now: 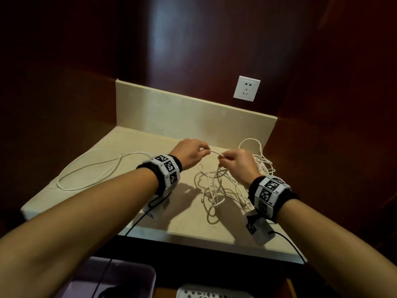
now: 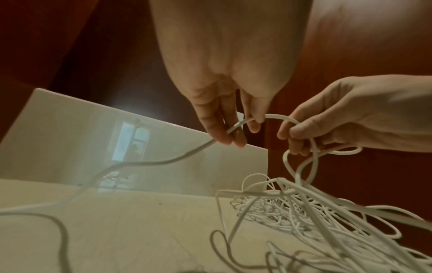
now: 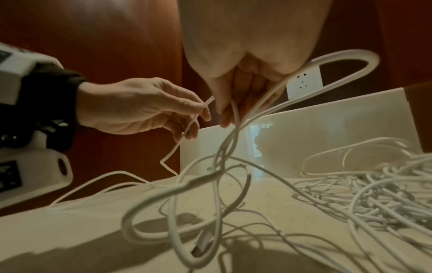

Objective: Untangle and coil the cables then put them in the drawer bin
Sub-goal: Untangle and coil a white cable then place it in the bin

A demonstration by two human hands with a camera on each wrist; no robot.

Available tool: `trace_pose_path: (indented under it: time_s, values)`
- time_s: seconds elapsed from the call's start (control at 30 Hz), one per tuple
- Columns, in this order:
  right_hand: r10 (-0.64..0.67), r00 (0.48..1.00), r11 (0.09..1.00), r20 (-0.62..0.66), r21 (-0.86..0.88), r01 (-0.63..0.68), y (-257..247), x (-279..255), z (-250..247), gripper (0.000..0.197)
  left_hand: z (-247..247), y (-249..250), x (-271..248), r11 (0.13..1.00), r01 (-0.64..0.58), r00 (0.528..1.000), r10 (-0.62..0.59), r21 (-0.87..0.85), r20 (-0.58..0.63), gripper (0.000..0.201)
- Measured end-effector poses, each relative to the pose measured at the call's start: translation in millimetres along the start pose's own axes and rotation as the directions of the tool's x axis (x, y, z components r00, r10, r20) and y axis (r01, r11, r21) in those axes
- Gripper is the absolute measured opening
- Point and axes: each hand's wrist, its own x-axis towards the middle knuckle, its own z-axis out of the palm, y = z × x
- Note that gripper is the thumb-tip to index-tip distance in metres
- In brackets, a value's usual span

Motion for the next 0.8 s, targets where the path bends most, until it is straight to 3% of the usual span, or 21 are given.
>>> trace_pose_path:
  time_s: [0.1, 0.17, 0.23, 0.3, 0.43, 0.57, 0.7, 0.8]
  values:
    - [0.02, 0.997, 0.956, 0.074, 0.292, -0.041, -2, -5, 2, 0.01, -2, -3, 0, 0.999, -0.03, 0.999, 0.03, 0.02, -0.012, 0.024]
    - [-0.001, 0.988, 0.928, 0.152, 0.369, -0.056, -1, -8, 4, 0.01, -4, -7, 0, 0.997, -0.051, 0.998, 0.052, 0.054, -0.023, 0.024]
    - [-0.038, 0.974, 0.97, 0.221, 0.242, -0.017, 3, -9, 5, 0.011, -8, -10, -1, 0.993, -0.069, 0.997, 0.072, 0.096, -0.023, 0.025]
    - [-0.054, 0.955, 0.997, 0.292, -0.037, 0.068, 11, -10, 3, 0.013, -12, -16, -3, 0.985, -0.085, 0.996, 0.089, 0.147, -0.02, 0.027]
    - [0.023, 0.938, 0.926, 0.347, -0.361, 0.111, 28, -7, -2, 0.019, -19, -28, -9, 0.974, -0.068, 0.997, 0.074, 0.218, -0.017, 0.03]
    - [0.036, 0.947, 0.872, 0.32, -0.472, 0.127, 32, 1, -1, 0.026, -19, -35, -14, 0.968, -0.035, 0.999, 0.042, 0.25, -0.023, 0.03]
    - [-0.007, 0.961, 0.874, 0.275, -0.465, 0.139, 27, 10, 3, 0.025, -19, -33, -17, 0.955, 0.068, 0.996, -0.048, 0.29, -0.075, 0.027]
    - [-0.052, 0.972, 0.884, 0.231, -0.443, 0.152, 17, 12, 7, 0.026, -17, -25, -18, 0.969, 0.027, 0.998, -0.011, 0.246, -0.067, 0.027]
